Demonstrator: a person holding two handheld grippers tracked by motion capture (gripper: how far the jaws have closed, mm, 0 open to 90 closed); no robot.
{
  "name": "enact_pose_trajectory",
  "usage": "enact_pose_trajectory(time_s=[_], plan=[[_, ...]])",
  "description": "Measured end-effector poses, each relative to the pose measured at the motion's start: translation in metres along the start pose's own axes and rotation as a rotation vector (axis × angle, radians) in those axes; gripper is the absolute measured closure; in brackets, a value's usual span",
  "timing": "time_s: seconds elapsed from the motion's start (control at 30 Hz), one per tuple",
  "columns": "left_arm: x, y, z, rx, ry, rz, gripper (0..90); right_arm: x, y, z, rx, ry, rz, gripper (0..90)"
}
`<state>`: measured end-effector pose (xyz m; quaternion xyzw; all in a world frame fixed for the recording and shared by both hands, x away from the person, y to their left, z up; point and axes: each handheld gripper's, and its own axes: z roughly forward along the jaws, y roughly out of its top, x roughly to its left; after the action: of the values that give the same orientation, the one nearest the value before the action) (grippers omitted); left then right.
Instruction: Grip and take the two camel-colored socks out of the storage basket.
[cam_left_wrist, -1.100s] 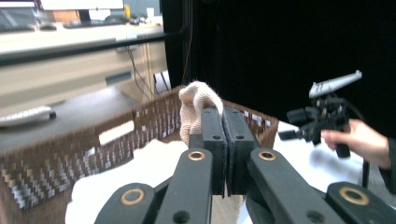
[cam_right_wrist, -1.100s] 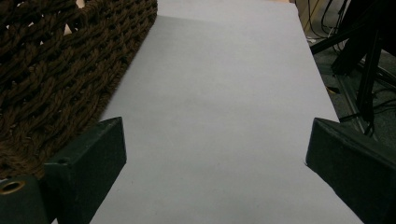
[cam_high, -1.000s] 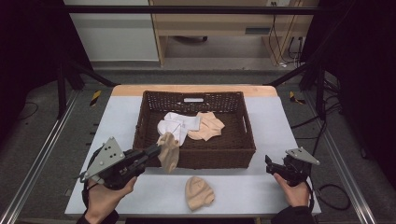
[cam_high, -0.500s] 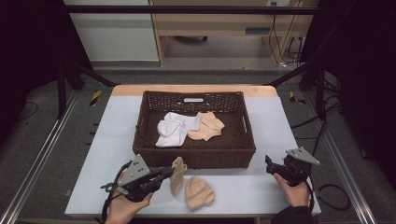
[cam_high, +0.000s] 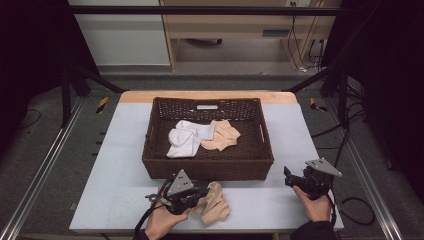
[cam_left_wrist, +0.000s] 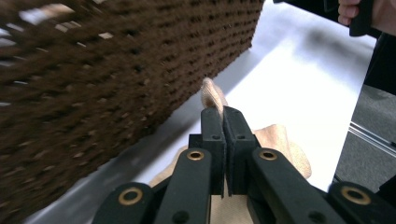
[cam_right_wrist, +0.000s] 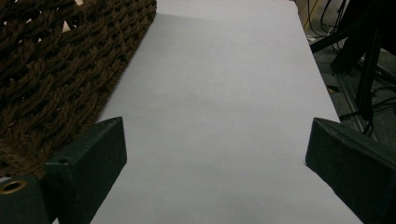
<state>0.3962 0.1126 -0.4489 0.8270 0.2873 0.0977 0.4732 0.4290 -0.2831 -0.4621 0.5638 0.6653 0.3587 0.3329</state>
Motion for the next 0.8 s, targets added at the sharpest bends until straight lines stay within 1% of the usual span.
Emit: enact_pose_trajectory(time_s=[0.07, 0.1, 0.17, 0.23, 0.3, 0.4, 0.5, 0.6, 0.8], plan=[[0.002, -0.001, 0.001, 0.006, -0.020, -0.001, 77.9, 0.000, 0.000, 0.000, 0.006, 0.000, -0.001, 5.6], [0.002, -0.002, 0.000, 0.004, -0.014, 0.009, 74.1, 0.000, 0.000, 0.001, 0.007, -0.001, -0.001, 5.6], [0.005, -0.003, -0.003, 0.000, -0.002, 0.015, 67.1, 0.000, -0.001, 0.001, 0.009, -0.004, -0.001, 5.6], [0.008, -0.006, -0.010, -0.018, 0.018, 0.011, 59.6, 0.000, -0.001, 0.001, 0.010, -0.006, 0.000, 5.6], [0.013, -0.010, -0.017, -0.019, 0.038, 0.007, 51.6, 0.000, -0.001, 0.001, 0.009, -0.007, 0.000, 5.6], [0.019, -0.016, -0.030, -0.040, 0.076, -0.002, 43.8, -0.001, -0.001, 0.001, 0.009, -0.009, 0.000, 5.5], [0.026, -0.024, -0.043, -0.034, 0.118, -0.014, 40.6, -0.002, -0.001, 0.001, 0.005, -0.012, 0.000, 5.5], [0.033, -0.033, -0.053, -0.026, 0.150, -0.030, 39.2, -0.002, 0.000, 0.001, 0.002, -0.014, 0.007, 5.4], [0.053, -0.050, -0.066, -0.012, 0.223, -0.070, 37.3, -0.003, 0.000, 0.000, 0.000, -0.014, 0.012, 5.4]])
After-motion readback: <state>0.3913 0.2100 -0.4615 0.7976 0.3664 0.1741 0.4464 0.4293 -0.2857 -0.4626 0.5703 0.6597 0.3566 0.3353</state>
